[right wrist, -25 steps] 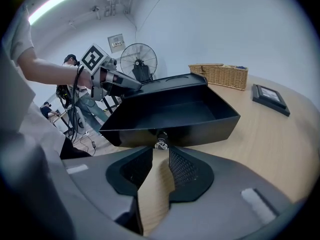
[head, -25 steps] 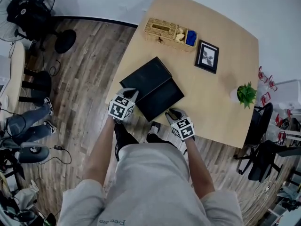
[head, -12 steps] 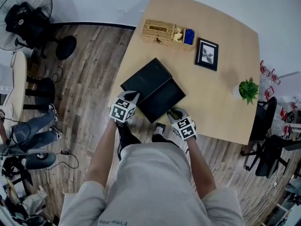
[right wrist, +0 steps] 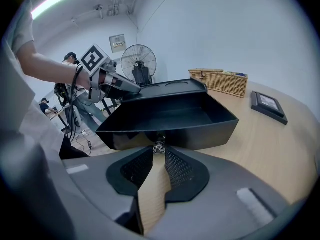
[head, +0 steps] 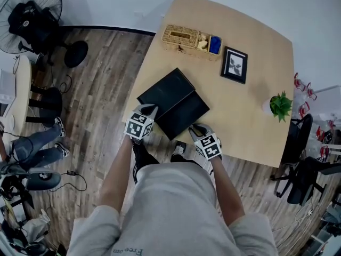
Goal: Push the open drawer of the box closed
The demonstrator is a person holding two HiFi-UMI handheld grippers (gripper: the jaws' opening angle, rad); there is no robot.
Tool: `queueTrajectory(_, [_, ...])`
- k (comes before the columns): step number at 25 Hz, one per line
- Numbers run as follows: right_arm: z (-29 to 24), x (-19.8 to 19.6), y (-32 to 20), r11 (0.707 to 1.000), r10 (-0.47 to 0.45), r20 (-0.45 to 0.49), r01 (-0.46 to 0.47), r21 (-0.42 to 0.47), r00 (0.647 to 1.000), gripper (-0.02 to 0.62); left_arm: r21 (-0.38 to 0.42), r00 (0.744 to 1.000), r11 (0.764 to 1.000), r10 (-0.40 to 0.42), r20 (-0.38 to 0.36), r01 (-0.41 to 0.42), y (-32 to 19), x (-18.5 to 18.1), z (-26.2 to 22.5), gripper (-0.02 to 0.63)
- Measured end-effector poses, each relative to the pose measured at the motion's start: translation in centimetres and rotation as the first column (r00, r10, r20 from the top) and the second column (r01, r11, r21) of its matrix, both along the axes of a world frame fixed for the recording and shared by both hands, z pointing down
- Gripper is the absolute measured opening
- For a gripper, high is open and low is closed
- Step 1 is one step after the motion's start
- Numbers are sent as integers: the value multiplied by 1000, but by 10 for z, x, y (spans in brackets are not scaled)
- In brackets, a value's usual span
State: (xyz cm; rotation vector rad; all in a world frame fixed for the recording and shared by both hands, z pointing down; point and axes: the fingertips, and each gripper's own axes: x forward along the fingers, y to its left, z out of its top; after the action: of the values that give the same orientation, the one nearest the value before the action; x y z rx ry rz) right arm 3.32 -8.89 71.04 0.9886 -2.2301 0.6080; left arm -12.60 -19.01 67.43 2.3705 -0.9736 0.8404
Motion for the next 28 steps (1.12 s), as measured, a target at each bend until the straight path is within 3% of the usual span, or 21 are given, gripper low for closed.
queueTrajectory(28, [0, -10, -10, 1000, 10, 9, -10, -3, 1000, 77, 3, 1000, 1000, 4, -6, -4, -1, 0, 0, 52])
